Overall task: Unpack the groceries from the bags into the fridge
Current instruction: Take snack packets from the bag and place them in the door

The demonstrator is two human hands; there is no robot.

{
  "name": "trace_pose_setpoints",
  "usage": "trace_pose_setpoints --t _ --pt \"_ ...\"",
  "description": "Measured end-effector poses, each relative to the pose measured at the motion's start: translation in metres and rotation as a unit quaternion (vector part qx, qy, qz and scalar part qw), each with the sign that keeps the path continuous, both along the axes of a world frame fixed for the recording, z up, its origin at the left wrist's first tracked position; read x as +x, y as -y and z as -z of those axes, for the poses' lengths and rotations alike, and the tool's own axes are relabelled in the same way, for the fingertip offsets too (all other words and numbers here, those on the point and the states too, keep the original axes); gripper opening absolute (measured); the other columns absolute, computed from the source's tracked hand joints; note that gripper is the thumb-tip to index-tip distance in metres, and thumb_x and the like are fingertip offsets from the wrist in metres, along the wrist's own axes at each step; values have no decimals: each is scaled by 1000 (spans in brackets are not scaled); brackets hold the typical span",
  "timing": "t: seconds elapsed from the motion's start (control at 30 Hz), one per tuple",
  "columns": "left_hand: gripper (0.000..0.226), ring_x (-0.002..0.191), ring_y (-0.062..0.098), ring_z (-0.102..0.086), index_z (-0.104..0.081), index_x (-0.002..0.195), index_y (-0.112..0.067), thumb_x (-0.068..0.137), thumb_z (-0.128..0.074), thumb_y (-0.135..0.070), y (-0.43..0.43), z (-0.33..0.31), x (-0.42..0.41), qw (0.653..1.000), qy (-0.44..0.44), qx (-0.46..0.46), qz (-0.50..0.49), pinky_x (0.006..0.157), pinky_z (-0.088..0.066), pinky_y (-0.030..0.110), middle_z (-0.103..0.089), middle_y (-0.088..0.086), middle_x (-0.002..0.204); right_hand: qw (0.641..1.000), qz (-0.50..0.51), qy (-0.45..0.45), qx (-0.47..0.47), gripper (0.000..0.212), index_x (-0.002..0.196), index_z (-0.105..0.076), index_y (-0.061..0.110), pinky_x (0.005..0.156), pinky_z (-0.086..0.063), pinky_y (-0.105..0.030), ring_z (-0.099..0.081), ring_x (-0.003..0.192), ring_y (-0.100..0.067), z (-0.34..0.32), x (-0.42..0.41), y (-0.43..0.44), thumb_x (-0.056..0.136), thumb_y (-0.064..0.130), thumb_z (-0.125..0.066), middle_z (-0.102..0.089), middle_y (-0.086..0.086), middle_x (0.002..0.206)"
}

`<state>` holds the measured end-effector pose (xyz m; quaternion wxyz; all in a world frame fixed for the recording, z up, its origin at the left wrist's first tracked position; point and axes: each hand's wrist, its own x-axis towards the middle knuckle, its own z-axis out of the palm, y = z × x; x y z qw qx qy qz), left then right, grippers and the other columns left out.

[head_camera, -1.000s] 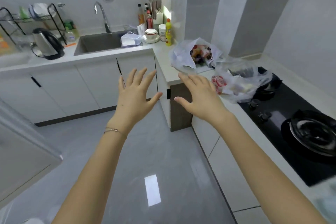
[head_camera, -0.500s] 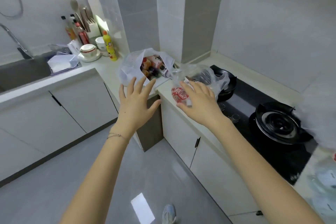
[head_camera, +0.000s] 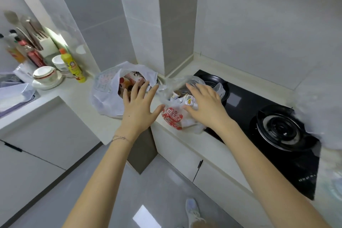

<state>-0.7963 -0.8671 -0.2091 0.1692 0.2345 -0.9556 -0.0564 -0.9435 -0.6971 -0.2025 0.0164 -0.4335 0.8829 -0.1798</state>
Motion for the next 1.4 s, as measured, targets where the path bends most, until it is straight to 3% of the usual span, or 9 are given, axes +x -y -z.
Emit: trace_pose_setpoints --t 0.47,0.63,0.77,0.97,1.1,1.17,1.27,1.4 --pt "81 149 28 -11 -29 151 -31 82 -14 -71 75 57 -152 996 72 22 41 117 -4 57 -25 3 159 997 12 51 49 67 152 -19 28 115 -15 -41 -15 143 -24 51 -136 58 95 43 -50 -23 -1 155" --pt "79 147 33 -20 -39 147 -25 83 -17 -66 86 85 -185 994 80 47 54 114 -10 60 -33 6 155 993 -12 77 87 67 153 -16 27 116 -16 -41 -12 145 -24 77 -170 82 96 46 -47 -19 -2 158" --pt "81 148 32 -18 -40 147 -23 83 -14 -66 95 111 -204 988 116 77 73 117 -5 55 -33 5 155 990 -14 96 105 68 153 -16 28 117 -15 -41 -9 146 -23 94 -189 93 96 46 -47 -18 -2 158" --pt "72 142 33 -31 -53 135 -16 86 -21 -56 110 139 -240 970 157 104 153 117 -13 49 -48 6 144 987 4 118 107 66 153 -19 28 116 -16 -37 -17 144 -22 114 -207 103 96 40 -51 -25 0 155" --pt "41 140 33 -36 -57 131 -15 93 -54 -30 120 160 -258 955 178 88 220 117 -9 42 -53 7 140 986 20 125 107 65 151 -25 27 115 -20 -36 -23 140 -20 130 -213 104 94 35 -54 -30 1 152" --pt "42 137 31 -40 -57 132 -17 90 -60 -22 123 170 -266 944 190 78 259 117 -11 41 -55 5 137 984 28 134 111 62 149 -30 26 115 -18 -34 -22 141 -19 136 -215 104 93 30 -55 -30 2 152" --pt "48 140 25 -34 -48 141 -18 93 -55 -23 127 178 -275 925 217 77 302 121 -11 40 -47 1 144 983 36 133 124 59 147 -33 25 115 -15 -31 -22 141 -17 148 -216 108 93 28 -56 -32 4 151" --pt "52 144 22 -23 -41 145 -22 95 -52 -33 132 186 -278 925 232 94 287 119 2 35 -37 -3 151 974 49 140 172 62 146 -35 26 117 -13 -35 -18 142 -18 168 -214 116 90 36 -59 -30 5 151"
